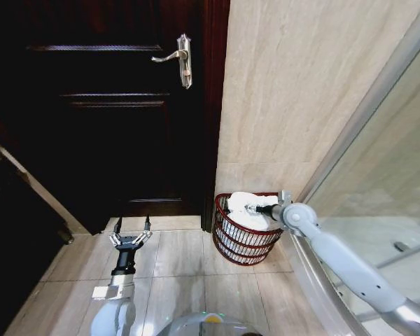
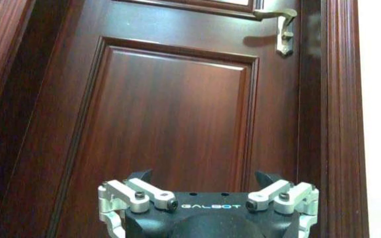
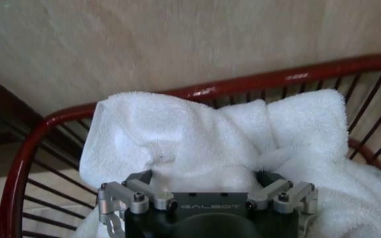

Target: Discard the used towel into the hamper.

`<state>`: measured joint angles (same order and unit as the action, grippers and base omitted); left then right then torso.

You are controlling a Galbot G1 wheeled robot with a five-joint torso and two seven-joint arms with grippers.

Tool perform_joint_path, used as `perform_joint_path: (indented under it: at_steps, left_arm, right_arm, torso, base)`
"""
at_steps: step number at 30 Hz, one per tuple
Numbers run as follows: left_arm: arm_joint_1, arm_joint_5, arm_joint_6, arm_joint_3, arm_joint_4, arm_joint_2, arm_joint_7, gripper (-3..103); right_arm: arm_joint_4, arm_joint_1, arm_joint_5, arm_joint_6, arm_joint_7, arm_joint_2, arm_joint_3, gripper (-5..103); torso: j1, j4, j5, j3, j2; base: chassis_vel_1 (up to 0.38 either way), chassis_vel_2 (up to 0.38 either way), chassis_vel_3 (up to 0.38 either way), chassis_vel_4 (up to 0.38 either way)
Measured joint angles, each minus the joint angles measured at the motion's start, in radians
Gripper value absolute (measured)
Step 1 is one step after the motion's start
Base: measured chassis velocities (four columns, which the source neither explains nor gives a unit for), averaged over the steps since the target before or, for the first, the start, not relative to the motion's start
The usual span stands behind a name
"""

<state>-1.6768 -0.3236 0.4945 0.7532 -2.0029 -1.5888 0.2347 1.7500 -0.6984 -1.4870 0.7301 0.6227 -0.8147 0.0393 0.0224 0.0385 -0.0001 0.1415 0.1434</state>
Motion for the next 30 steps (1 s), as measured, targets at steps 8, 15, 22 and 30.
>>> perform_joint_path:
  at_steps: [8, 15, 22, 30]
  left_arm:
    - [0.012, 0.0, 0.006, -0.001, 0.019, 0.003, 0.001, 100]
    - [0.015, -0.002, 0.012, -0.003, 0.026, 0.006, 0.006, 100]
    - [0.02, -0.014, 0.012, -0.003, 0.026, 0.009, 0.003, 100]
    - [0.021, -0.025, 0.006, -0.003, 0.027, 0.01, -0.021, 100]
  right_arm:
    - [-0.027, 0.001, -0.035, 0.0, 0.031, -0.026, 0.029, 100]
    - [-0.051, -0.007, -0.033, 0.0, 0.051, -0.072, 0.026, 100]
    - [0.068, 0.0, 0.022, -0.041, 0.094, -0.066, -0.01, 100]
    - [0.272, -0.128, 0.243, -0.134, 0.078, -0.045, -0.129, 100]
  torso:
    - [-0.001, -0.0001, -0.0001, -0.001, -0.001]
    - [-0.001, -0.0001, 0.0001, -0.002, -0.002]
    - [-0.001, 0.0001, 0.0006, -0.002, -0.003]
    - [-0.001, 0.0, 0.0002, -0.003, -0.003]
  base:
    - [0.0, 0.0, 0.0, 0.0]
    - [0.0, 0.0, 0.0, 0.0]
    - [0.0, 0.0, 0.0, 0.0]
    - [0.0, 0.0, 0.0, 0.0]
